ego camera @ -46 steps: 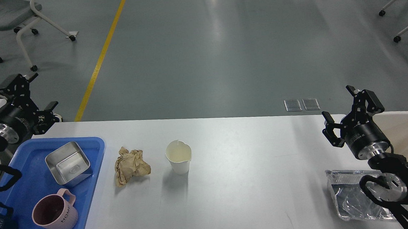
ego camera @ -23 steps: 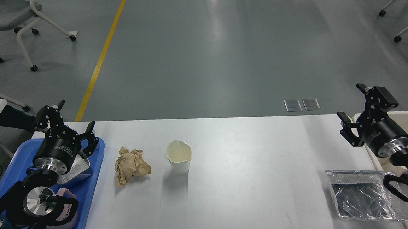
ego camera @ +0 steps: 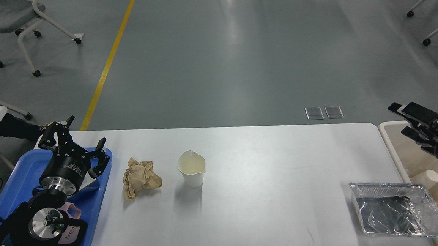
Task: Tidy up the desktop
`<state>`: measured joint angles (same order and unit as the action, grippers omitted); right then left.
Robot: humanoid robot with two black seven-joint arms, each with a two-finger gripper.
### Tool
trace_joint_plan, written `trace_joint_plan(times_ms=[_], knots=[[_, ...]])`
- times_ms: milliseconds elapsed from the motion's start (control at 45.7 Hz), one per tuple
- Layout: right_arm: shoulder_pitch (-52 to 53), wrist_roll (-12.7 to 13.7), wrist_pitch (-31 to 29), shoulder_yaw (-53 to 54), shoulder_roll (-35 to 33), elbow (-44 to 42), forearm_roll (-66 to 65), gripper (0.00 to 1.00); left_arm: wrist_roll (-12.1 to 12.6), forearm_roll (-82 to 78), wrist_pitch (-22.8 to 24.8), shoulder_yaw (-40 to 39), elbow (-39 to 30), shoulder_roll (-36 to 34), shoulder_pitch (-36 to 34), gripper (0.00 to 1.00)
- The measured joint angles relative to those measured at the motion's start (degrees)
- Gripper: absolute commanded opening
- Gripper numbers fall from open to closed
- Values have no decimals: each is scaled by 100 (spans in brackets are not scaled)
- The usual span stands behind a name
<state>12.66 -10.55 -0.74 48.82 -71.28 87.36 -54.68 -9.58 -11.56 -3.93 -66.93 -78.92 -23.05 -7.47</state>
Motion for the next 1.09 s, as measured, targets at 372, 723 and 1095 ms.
trace_joint_plan(times_ms=[372,723,1095], knots=[[-245,21,-424,-209,-1253,135,-1253,100,-37,1,1139,-95,431,-46,45,96],[-466,90,-449,-675,-2103,436,-1834,100,-860,56,1213,-521,946,469,96,96],[-1197,251,-460,-772,-2290,365,-2886,100,-835,-21,1230,-144,1605,443,-457,96]])
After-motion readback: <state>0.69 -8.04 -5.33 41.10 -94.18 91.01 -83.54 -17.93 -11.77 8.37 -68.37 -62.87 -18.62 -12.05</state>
